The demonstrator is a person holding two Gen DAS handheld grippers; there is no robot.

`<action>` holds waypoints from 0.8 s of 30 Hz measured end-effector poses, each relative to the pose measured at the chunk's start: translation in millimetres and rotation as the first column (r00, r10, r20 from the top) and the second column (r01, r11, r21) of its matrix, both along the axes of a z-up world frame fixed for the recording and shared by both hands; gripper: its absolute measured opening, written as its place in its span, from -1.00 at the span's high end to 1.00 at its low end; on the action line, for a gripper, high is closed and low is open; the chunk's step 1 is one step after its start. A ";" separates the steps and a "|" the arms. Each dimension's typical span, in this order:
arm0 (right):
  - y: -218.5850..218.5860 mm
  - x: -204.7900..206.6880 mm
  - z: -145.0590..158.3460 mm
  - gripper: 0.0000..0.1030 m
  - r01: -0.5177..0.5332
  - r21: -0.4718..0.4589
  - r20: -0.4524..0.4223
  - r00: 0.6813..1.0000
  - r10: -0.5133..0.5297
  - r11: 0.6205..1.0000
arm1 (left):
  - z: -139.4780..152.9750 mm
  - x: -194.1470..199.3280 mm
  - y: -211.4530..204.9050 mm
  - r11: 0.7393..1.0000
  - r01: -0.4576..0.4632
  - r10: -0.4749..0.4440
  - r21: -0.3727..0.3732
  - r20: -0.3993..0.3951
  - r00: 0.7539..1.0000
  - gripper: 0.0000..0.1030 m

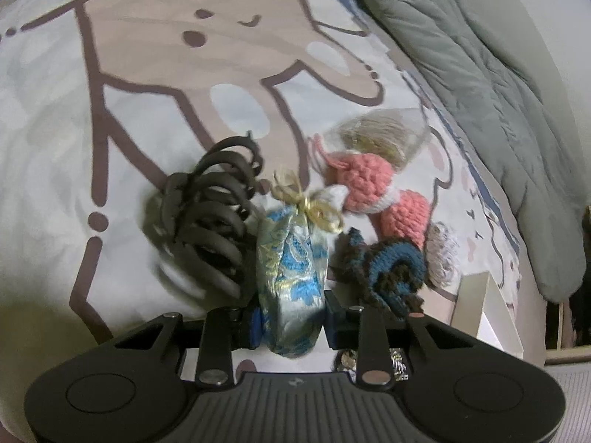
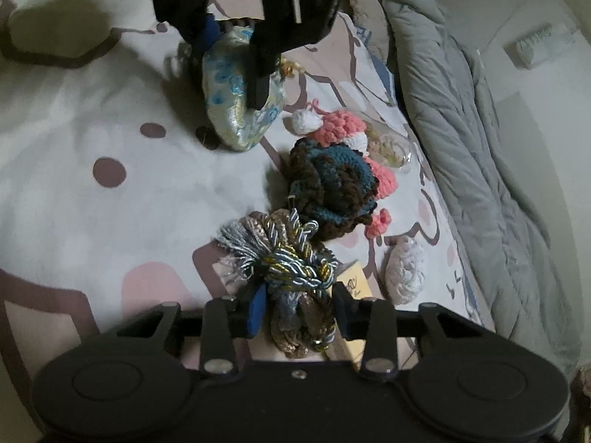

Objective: Organize objects
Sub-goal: 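Grasp the blue floral pouch with the left tool while the right tool grasps the braided cord, then carry the pouch and cord into the white box with both tools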

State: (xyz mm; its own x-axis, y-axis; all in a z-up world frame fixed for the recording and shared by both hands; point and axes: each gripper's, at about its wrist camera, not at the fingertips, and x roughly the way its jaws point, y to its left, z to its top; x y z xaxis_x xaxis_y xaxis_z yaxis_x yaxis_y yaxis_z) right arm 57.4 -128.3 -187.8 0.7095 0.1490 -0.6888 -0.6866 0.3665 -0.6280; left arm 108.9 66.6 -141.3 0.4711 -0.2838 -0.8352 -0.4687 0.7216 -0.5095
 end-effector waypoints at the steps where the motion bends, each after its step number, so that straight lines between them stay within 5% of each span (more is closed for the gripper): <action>1: -0.4 3.1 4.0 0.28 0.024 0.019 -0.020 1.000 -0.024 1.000 | 2.7 -0.8 -1.6 1.000 0.012 -0.012 0.007 0.010 1.000 0.37; 7: -14.7 28.9 38.7 0.30 0.260 0.228 -0.222 0.952 -0.210 0.938 | 21.1 -6.7 -10.7 0.996 0.073 -0.077 0.059 0.071 0.994 0.37; 15: -54.5 44.5 79.6 0.33 0.518 0.442 -0.404 0.844 -0.353 0.733 | 47.7 -17.4 -22.7 0.977 0.144 -0.168 0.157 0.159 0.973 0.37; 24: -83.8 44.3 109.4 0.33 0.660 0.538 -0.515 0.750 -0.415 0.525 | 73.6 -29.4 -47.0 0.928 0.243 -0.311 0.281 0.230 0.922 0.37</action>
State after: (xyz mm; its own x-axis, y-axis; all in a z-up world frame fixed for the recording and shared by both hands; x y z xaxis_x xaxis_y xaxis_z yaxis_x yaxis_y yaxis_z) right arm 101.7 -212.1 -78.4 0.5980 0.2957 -0.7450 -0.3030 0.9439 0.1315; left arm 79.4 19.6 -67.6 0.6171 -0.2403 -0.7493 -0.1032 0.9193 -0.3798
